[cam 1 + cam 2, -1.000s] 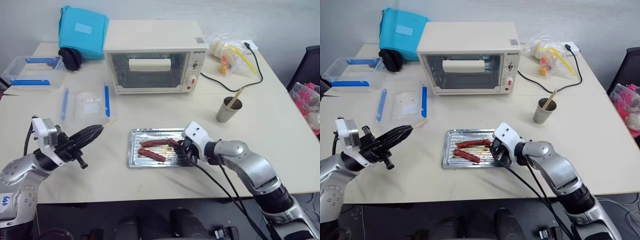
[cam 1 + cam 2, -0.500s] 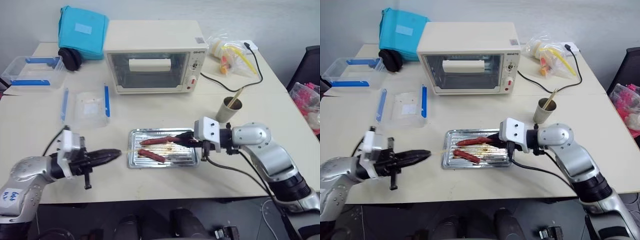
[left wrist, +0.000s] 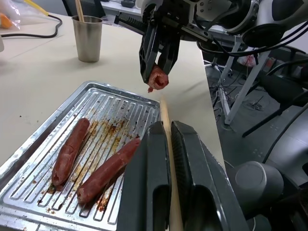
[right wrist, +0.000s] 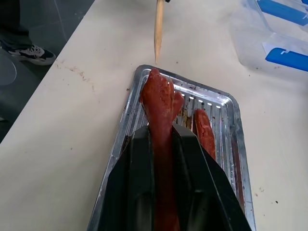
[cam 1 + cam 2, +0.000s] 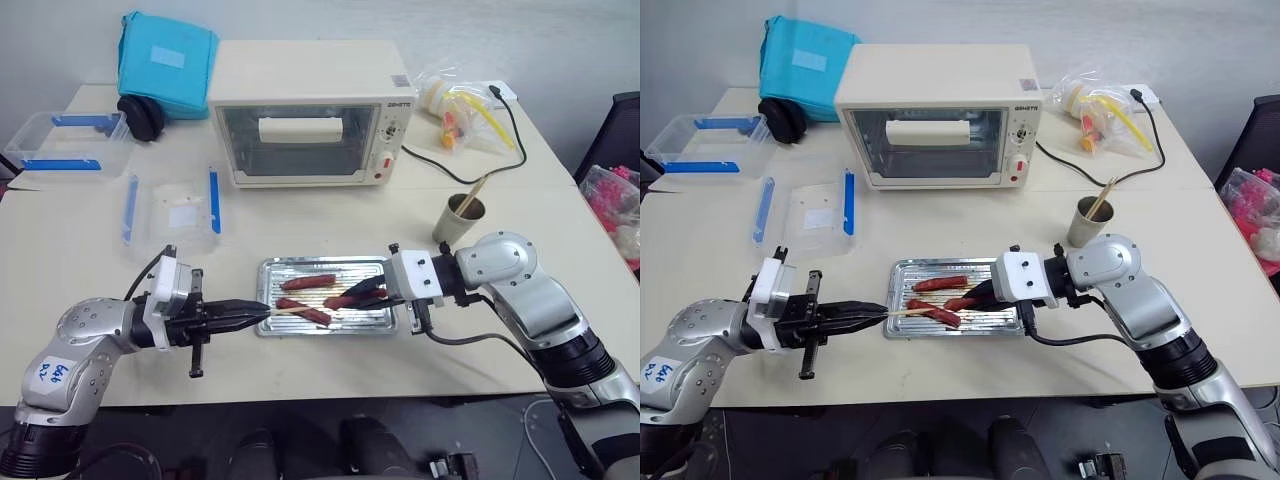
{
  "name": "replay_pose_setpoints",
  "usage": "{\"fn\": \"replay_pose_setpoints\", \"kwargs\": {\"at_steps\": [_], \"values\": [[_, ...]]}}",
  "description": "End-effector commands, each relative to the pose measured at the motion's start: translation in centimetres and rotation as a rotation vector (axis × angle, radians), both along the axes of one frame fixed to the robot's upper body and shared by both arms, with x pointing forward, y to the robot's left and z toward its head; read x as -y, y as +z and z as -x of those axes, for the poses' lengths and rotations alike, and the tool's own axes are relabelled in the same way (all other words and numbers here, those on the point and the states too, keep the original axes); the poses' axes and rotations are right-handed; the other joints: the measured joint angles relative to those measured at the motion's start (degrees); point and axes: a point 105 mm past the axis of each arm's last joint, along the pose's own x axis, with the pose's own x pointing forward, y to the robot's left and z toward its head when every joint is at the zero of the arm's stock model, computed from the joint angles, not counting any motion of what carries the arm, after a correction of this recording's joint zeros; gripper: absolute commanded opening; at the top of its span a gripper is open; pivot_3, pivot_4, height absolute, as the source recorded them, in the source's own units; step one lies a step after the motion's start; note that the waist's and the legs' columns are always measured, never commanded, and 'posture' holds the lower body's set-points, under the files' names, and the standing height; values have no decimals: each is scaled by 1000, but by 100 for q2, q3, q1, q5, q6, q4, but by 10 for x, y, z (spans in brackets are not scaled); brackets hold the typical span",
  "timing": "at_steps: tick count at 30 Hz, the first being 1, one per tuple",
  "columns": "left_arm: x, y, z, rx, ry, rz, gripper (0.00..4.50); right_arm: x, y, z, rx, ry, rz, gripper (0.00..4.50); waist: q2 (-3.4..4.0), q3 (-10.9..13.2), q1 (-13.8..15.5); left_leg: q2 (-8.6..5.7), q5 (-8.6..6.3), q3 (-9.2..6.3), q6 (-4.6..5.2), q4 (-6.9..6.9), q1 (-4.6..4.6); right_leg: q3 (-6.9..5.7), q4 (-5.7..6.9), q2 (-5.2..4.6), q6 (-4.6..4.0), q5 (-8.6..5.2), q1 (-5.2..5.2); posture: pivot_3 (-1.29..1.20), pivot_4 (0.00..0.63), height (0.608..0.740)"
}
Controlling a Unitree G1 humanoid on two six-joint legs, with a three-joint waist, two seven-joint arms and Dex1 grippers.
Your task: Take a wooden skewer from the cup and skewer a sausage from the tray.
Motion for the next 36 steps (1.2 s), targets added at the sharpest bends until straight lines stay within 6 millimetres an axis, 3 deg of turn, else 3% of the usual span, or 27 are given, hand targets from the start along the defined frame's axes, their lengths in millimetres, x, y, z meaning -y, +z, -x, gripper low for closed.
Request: {"fn": "replay_pose_setpoints", "kwargs": {"at_steps": [1, 17, 31, 36], "values": [[4, 3, 0, 20, -12, 5, 0, -7, 8, 6, 44, 38, -14, 427, 0, 0, 0, 0, 0, 0, 0, 0, 0, 0, 1, 0, 0, 0, 0, 0, 150, 740], [6, -2, -3, 20, -7, 28, 0, -15, 5, 9, 47, 65, -3, 427, 0, 0, 4, 0, 0, 0, 0, 8, 1, 0, 7, 1, 0, 0, 0, 0, 150, 740], [-5, 5, 0, 3, -2, 18, 0, -1, -2, 4, 50, 50, 40, 427, 0, 0, 3, 0, 0, -1, 0, 10, 1, -1, 9, 0, 0, 0, 0, 0, 150, 740], [2, 3, 0, -7, -16, 29, 0, -5, -1, 4, 47, 55, 27, 427, 0, 0, 4, 0, 0, -1, 0, 11, 1, -1, 11, 0, 0, 0, 0, 0, 150, 740]]}}
